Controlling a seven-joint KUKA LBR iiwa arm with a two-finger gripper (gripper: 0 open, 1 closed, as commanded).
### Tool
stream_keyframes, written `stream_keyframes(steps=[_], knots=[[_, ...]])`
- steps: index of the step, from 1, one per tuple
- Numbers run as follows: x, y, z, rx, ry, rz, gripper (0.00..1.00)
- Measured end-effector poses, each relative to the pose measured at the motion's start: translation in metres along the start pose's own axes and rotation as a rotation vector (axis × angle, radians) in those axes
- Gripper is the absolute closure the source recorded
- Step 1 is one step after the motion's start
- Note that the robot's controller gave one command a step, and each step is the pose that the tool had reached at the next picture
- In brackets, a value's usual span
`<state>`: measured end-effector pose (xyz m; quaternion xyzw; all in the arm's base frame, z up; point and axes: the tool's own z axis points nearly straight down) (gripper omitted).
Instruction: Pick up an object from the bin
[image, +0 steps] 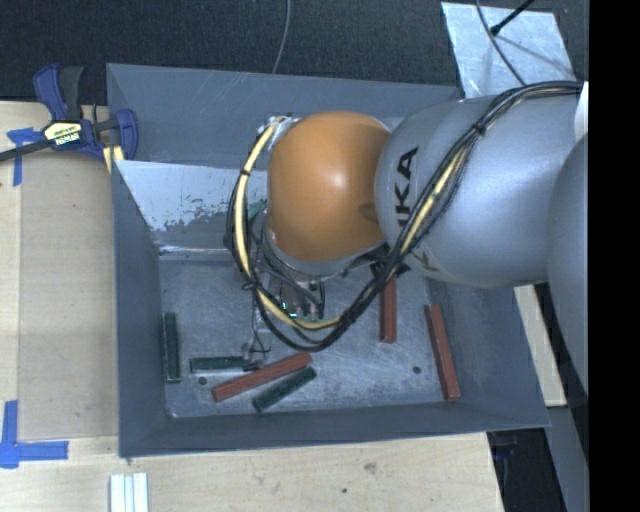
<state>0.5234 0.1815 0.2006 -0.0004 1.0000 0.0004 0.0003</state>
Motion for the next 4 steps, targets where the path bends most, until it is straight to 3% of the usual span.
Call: stream_keyframes(steps=[1, 2, 3, 4], knots=[[-0.001, 0.0, -0.001, 0.0, -0.002, 0.001, 0.0], [-0.009, -0.03, 0.054, -0.002, -0.008, -0.037, 0.0], [0.005, -0.014, 0.098, 0.002, -0.001, -0.232, 0.0], [0.038, -0.022, 0.128, -0.003, -0.01, -0.294, 1.0]])
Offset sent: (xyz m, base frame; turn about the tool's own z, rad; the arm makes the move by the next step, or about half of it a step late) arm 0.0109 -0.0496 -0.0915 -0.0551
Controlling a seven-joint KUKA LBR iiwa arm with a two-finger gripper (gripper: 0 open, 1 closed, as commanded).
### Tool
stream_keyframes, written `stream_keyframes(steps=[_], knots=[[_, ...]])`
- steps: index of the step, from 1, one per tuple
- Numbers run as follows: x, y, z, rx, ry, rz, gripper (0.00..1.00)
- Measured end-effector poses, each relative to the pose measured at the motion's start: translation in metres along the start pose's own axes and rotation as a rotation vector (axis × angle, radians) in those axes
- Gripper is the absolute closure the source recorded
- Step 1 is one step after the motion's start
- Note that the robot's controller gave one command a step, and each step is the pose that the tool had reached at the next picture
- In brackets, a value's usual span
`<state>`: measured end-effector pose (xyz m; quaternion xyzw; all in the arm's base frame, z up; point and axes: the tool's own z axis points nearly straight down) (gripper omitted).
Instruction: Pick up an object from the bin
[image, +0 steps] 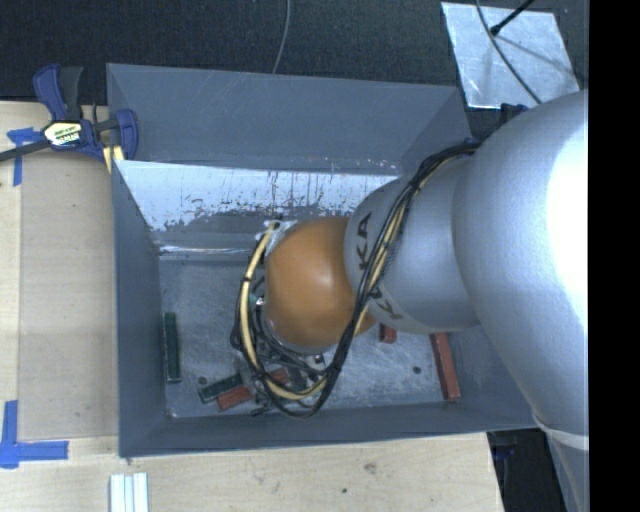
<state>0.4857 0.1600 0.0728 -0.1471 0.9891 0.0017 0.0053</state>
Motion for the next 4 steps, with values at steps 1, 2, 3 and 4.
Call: stream_keyframes(steps=[1, 2, 3, 4], knots=[[0.0, 0.0, 0.0, 0.0, 0.0, 0.0, 1.0], [-0.029, 0.024, -0.015, 0.002, 0.01, 0.07, 1.0], [-0.014, 0.002, -0.057, -0.001, 0.012, 0.06, 1.0], [-0.017, -0.008, -0.091, 0.007, 0.01, 0.09, 1.0]])
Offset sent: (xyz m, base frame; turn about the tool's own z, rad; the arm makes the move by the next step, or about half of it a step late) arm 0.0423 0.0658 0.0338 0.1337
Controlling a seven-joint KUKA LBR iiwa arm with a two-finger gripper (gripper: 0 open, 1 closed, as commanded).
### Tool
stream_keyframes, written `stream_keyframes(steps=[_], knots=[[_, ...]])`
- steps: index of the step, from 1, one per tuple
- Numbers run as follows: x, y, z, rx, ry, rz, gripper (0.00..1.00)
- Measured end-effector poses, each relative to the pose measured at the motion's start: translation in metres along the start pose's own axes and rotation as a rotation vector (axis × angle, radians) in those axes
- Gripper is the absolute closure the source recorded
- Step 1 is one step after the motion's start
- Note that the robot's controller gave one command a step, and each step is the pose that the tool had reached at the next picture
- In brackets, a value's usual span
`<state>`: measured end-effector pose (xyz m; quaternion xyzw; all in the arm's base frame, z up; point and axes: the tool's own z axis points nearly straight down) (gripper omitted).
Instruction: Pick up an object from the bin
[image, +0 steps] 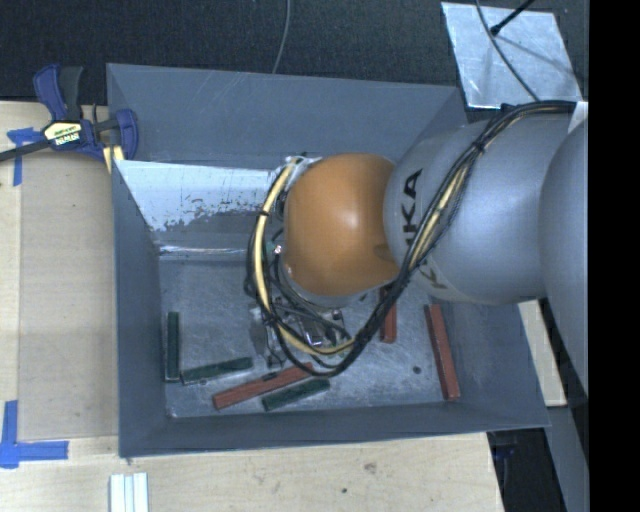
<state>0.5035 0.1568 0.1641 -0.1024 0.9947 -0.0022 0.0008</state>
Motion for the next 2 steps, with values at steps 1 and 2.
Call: stream_keyframes(steps=[1, 2], knots=[[-0.003, 0.02, -0.008, -0.004, -0.007, -0.006, 1.0], [-0.001, -0.004, 0.048, -0.001, 0.016, -0.174, 1.0]])
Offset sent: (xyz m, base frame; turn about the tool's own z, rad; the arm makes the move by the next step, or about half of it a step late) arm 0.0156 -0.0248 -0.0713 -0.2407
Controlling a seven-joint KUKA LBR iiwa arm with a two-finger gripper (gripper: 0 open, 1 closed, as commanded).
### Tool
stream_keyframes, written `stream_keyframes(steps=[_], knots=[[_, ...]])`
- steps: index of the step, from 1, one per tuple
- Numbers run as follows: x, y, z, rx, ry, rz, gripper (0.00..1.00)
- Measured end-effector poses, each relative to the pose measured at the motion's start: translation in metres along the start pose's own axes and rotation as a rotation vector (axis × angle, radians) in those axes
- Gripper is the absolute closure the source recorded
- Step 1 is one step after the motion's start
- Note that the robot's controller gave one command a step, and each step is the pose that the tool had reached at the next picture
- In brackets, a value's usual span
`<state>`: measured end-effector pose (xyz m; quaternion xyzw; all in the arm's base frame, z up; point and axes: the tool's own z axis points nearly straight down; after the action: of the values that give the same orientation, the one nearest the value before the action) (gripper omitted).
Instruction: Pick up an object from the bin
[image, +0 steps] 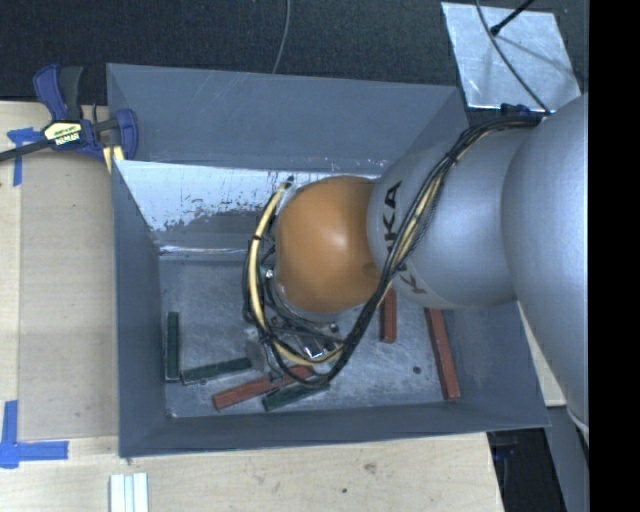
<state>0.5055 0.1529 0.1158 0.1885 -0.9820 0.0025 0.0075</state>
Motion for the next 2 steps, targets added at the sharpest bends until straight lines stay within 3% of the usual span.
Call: stream_keyframes(steps=[1, 2], knots=[[-0.01, 0.053, -0.072, -0.004, -0.02, 0.181, 1.0], [0.018, 0.0, -0.062, -0.002, -0.019, -0.061, 1.0]])
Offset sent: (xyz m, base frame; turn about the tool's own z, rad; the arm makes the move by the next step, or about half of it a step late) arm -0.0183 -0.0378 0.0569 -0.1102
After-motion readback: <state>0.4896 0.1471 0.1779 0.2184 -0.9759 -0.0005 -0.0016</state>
